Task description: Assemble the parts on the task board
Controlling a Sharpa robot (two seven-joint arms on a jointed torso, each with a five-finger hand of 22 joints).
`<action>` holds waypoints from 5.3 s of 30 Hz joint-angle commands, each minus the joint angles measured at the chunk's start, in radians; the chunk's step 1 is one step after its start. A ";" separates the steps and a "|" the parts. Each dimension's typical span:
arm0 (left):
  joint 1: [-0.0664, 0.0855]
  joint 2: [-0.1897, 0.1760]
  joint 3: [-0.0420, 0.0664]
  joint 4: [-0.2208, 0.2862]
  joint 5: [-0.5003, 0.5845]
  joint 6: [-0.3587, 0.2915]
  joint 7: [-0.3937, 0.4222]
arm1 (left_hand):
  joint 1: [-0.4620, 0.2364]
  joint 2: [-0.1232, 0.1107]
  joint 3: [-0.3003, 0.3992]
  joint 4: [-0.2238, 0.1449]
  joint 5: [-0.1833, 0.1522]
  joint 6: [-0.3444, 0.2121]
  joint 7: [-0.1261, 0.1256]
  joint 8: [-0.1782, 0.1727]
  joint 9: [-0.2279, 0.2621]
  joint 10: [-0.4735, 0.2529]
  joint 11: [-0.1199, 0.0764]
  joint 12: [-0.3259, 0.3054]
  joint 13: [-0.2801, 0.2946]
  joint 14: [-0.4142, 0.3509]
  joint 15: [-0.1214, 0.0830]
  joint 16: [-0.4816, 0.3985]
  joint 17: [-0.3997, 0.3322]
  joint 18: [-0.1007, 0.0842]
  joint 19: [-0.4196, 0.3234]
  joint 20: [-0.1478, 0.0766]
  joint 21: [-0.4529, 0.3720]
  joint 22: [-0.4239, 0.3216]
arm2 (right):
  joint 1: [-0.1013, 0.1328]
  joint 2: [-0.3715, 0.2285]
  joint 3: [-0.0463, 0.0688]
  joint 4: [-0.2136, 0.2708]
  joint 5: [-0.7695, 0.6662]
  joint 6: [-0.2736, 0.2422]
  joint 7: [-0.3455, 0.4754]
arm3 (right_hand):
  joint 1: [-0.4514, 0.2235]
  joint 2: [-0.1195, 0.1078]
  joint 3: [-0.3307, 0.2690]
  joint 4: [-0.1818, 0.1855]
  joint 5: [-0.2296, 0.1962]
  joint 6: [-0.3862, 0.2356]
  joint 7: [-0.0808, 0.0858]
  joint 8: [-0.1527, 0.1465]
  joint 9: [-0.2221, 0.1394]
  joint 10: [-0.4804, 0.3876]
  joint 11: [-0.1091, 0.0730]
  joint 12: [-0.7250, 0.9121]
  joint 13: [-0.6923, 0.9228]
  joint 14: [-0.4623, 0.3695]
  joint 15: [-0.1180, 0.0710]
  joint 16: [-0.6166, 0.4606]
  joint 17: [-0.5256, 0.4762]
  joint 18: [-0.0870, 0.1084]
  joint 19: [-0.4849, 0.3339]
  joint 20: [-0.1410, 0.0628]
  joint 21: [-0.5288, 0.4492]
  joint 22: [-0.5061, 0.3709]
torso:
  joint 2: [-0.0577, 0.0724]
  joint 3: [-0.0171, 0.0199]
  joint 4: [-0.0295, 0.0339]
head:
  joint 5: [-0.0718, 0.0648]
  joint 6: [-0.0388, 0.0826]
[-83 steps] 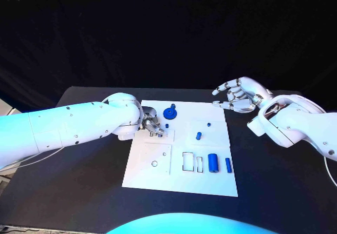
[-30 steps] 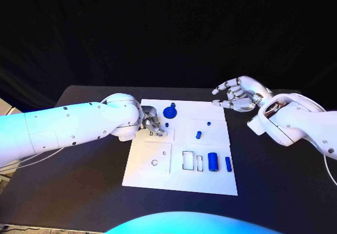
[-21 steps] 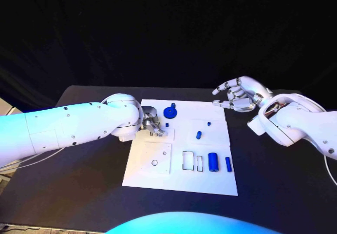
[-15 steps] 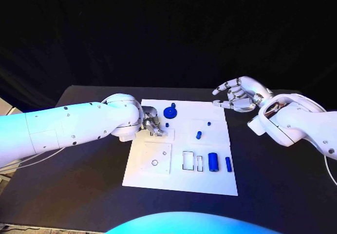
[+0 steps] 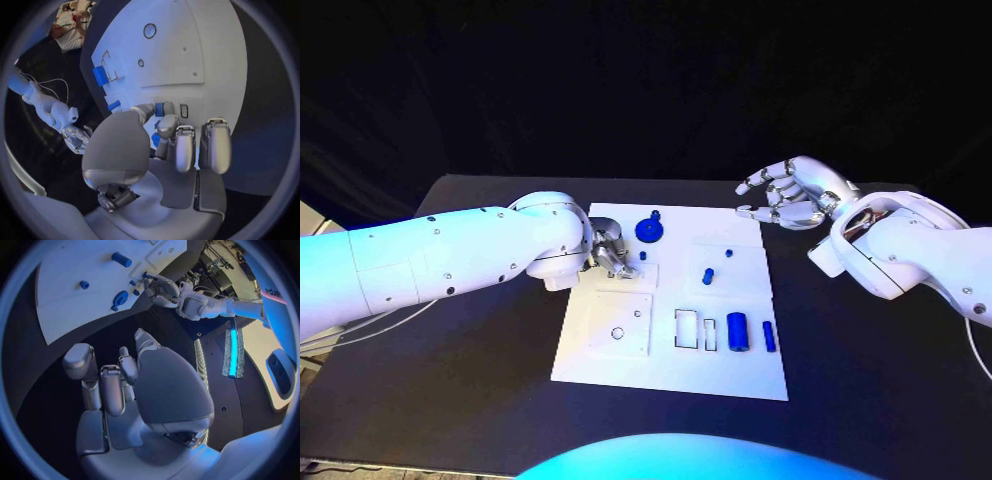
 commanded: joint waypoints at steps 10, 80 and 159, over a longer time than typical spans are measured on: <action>-0.002 -0.016 0.020 0.016 0.123 0.013 0.003 | -0.013 0.013 0.163 -0.074 -0.019 -0.017 -0.007 0.057 0.069 -0.005 -0.010 -0.011 -0.012 0.107 -0.008 0.006 0.262 0.003 -0.007 -0.004 -0.009 0.062 | -0.001 -0.001 0.000 -0.005 -0.009 0.023 -0.002 | -0.007 -0.003 0.005 0.003 0.005 -0.005 0.000 0.006 0.002 0.000 0.000 -0.002 0.000 0.053 -0.007 -0.005 0.048 0.013 -0.001 -0.001 -0.004 0.001 | 0.000 0.0003 0.0018 | -0.001 -0.002; 0.179 0.235 -0.114 -0.284 0.219 0.416 -0.028 | -0.123 0.029 0.394 -0.247 -0.217 -0.051 0.007 0.081 0.138 -0.029 0.002 -0.018 -0.033 0.105 0.002 0.001 0.256 0.007 -0.019 0.006 -0.021 0.053 | -0.002 0.019 -0.001 -0.038 0.101 -0.124 0.028 | -0.028 -0.064 0.166 0.003 0.017 -0.063 0.026 0.057 0.012 -0.298 0.032 -0.725 -0.773 -0.204 0.027 -0.910 -0.662 0.081 -0.213 0.033 -0.751 -0.539 | 0.001 -0.0006 0.0001 | 0.022 -0.020; 0.137 0.173 -0.112 -0.257 0.174 0.310 -0.023 | -0.187 0.012 0.476 -0.315 -0.204 -0.033 0.001 0.091 0.155 -0.005 -0.005 0.002 -0.013 0.108 -0.003 0.006 0.263 0.002 -0.003 0.002 -0.008 0.077 | -0.002 0.013 -0.001 -0.045 0.138 -0.054 0.003 | -0.057 -0.088 0.197 0.001 0.018 -0.076 0.057 0.063 -0.002 -0.303 0.070 -0.855 -1.006 -0.266 0.073 -1.197 -0.721 0.082 -0.255 0.084 -0.917 -0.709 | 0.000 0.0011 -0.0002 | 0.024 -0.036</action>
